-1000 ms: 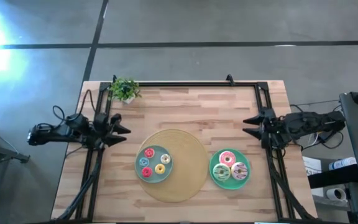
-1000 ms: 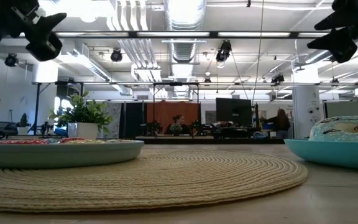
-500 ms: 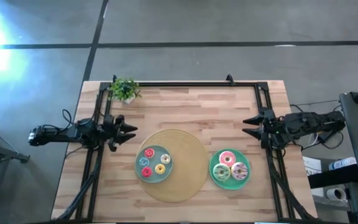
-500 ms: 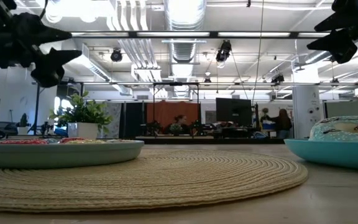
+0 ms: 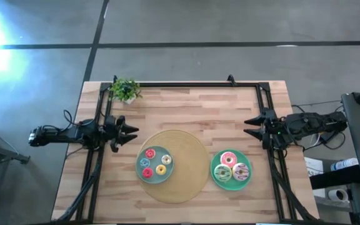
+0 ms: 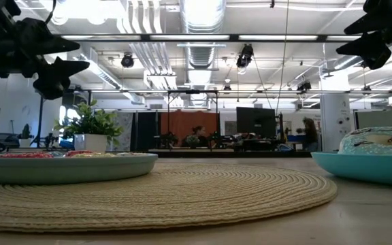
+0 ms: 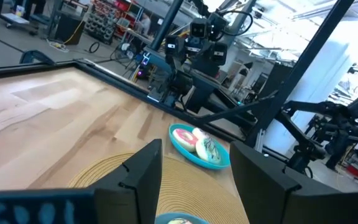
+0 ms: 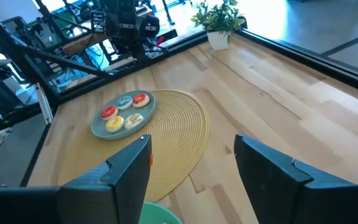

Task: Pick & Place donuts
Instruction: Return to Home Position

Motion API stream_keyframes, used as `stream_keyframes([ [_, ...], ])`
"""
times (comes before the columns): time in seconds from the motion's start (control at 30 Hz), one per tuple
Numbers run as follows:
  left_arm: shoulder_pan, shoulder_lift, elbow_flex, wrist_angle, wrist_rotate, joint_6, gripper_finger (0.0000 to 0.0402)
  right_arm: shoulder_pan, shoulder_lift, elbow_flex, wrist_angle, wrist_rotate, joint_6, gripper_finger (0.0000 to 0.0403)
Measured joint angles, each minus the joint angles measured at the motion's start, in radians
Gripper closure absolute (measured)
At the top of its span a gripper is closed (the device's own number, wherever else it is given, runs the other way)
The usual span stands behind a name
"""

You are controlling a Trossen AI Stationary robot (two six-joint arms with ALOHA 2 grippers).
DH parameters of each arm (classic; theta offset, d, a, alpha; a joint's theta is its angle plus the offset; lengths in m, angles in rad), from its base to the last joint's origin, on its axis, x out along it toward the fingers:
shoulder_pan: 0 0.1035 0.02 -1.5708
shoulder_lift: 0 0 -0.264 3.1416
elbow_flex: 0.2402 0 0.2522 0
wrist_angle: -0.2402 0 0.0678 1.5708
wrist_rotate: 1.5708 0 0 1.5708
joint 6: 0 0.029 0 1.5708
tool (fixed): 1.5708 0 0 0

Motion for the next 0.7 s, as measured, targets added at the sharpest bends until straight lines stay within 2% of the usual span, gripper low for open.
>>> stream_keyframes([
  [0.17,-0.003,-0.019,0.000,-0.005,0.018,0.009,0.0239,0.000,0.000,0.000,0.000,0.000,0.000,0.0181],
  [0.27,0.024,-0.019,-0.001,-0.011,0.100,0.130,0.0239,0.000,0.000,0.000,0.000,0.000,0.000,0.0181],
  [0.33,0.036,-0.019,-0.001,-0.012,0.102,0.229,0.0239,0.000,0.000,0.000,0.000,0.000,0.000,0.0181],
  [0.47,0.068,-0.019,-0.001,-0.017,0.101,0.324,0.0239,0.000,0.000,0.000,0.000,0.000,0.000,0.0181],
  [0.7,0.113,-0.019,-0.002,-0.019,0.102,0.343,0.0239,0.000,0.000,0.000,0.000,0.000,0.000,0.0181],
])
